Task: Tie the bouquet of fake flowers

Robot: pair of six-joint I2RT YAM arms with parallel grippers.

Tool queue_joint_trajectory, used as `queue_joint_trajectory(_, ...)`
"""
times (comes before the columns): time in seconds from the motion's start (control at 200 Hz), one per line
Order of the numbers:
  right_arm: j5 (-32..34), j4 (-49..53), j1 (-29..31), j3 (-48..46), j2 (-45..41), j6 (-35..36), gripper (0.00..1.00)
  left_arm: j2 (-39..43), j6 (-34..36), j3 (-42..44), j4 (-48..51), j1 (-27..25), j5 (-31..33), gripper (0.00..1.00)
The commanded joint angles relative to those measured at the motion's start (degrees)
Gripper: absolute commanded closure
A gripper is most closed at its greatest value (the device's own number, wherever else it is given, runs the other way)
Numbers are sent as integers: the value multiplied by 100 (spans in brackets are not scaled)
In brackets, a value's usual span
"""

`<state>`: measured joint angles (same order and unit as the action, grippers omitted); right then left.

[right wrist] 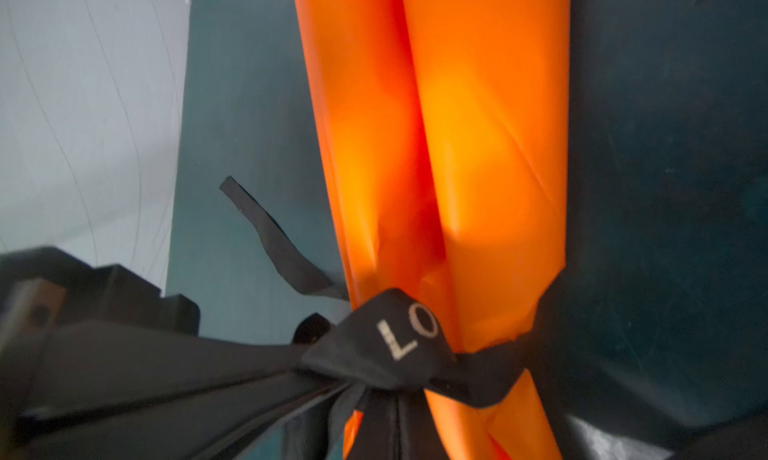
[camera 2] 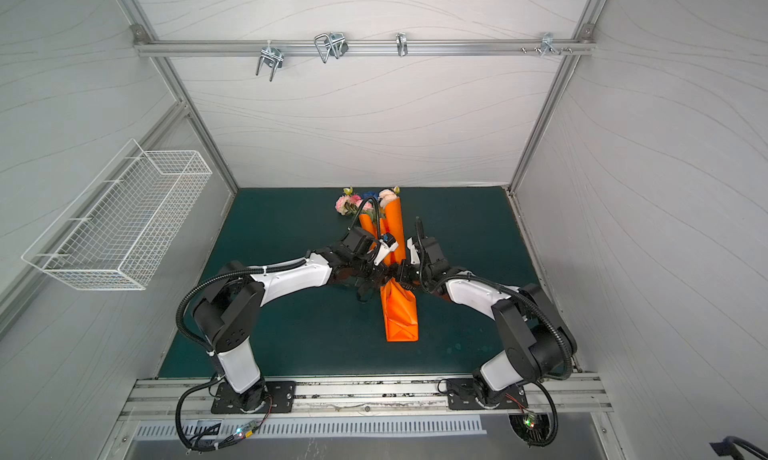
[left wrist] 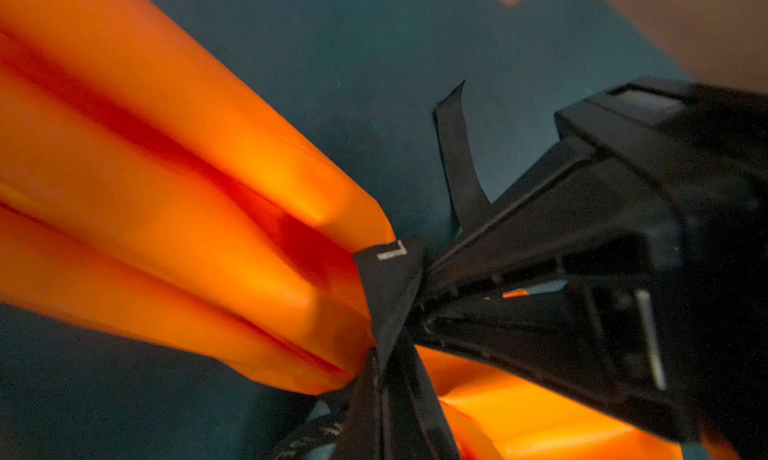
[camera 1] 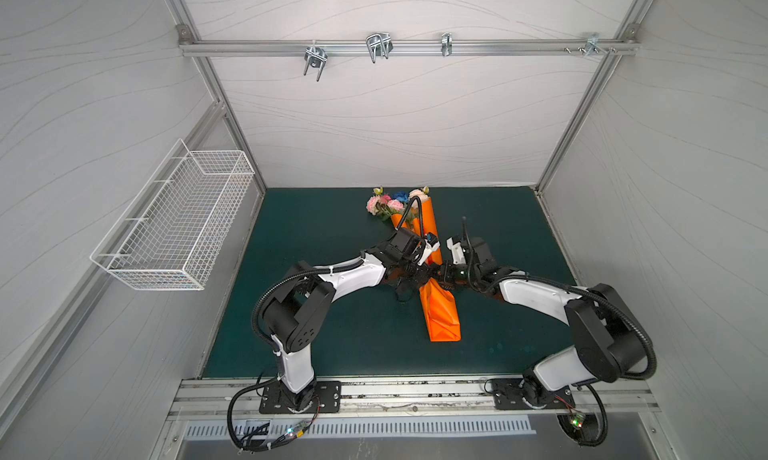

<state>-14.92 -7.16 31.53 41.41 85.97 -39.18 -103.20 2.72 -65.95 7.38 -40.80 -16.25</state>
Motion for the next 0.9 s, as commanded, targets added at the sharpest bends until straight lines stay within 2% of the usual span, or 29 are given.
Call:
queue_joint_trajectory(0.0,204,-314,29,79,133,-207,100,188,-82,-25,-331,-35,-10,95)
queue_joint_trajectory(0.145,193,-513,28,144,379,-278,100,243,-228,51,-471,-34,55,94)
queue_joint_trajectory(0.245,37,-741,71,112,519,-328,100,238,-382,65,-520,-35,172,89)
queue_joint_trajectory(0.555,110,-1438,248,-371,293,-373,100,136,-770,11,-630,-38,342,84)
queue_joint_trajectory(0.67,211,-1752,261,-538,204,-419,100,152,-869,43,-684,-35,350,69)
queue_joint_trajectory(0.805,359,-2005,274,-678,88,-422,100,186,-939,91,-685,-33,459,69)
queue_joint_trajectory(0.895,377,-2066,274,-694,93,-397,100,168,-999,91,-661,-25,473,73)
